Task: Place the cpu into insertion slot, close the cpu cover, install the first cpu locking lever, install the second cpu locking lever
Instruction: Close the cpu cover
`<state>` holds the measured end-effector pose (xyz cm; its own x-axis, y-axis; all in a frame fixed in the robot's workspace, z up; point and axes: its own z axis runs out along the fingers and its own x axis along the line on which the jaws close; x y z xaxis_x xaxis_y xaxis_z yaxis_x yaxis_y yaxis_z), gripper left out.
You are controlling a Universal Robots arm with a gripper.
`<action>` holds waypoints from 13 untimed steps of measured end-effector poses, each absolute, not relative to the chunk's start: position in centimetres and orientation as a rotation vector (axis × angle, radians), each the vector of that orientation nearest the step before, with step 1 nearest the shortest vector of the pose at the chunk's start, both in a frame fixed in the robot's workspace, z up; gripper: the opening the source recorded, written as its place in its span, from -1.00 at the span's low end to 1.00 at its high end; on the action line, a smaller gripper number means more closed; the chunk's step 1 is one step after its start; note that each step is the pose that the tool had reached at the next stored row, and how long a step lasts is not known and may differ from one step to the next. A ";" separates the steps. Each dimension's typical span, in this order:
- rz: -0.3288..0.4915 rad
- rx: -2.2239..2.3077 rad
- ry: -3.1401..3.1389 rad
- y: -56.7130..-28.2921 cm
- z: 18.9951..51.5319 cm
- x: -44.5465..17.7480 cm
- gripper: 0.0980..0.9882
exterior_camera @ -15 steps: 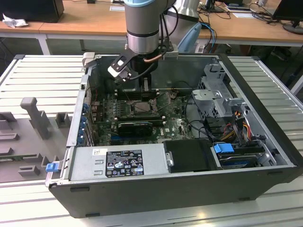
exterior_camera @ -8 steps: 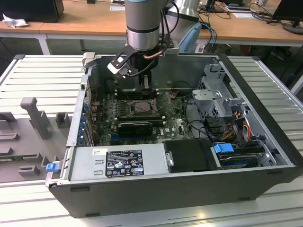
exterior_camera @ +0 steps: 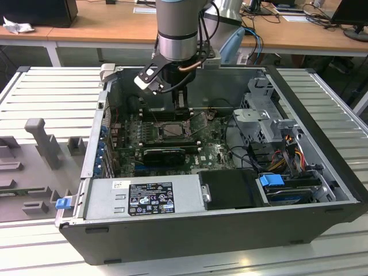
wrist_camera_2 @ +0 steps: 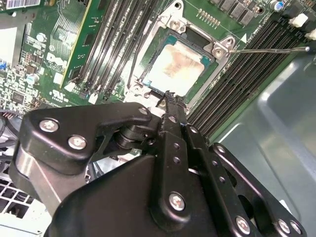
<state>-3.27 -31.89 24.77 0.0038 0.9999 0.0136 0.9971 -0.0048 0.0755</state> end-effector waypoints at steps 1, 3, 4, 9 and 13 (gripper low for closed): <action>0.097 2.194 2.185 -31.9 24.8 -3.3 -0.98; 0.097 2.194 2.185 -31.9 25.2 -3.3 -0.98; 0.097 2.194 2.185 -31.9 25.4 -3.3 -0.98; 0.088 2.199 2.190 -31.9 25.6 -2.2 -0.98; 0.088 2.201 2.192 -31.9 25.8 -2.0 -0.98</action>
<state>-2.00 -31.90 25.77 0.0040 0.9999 0.0163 0.9979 -0.0050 0.0642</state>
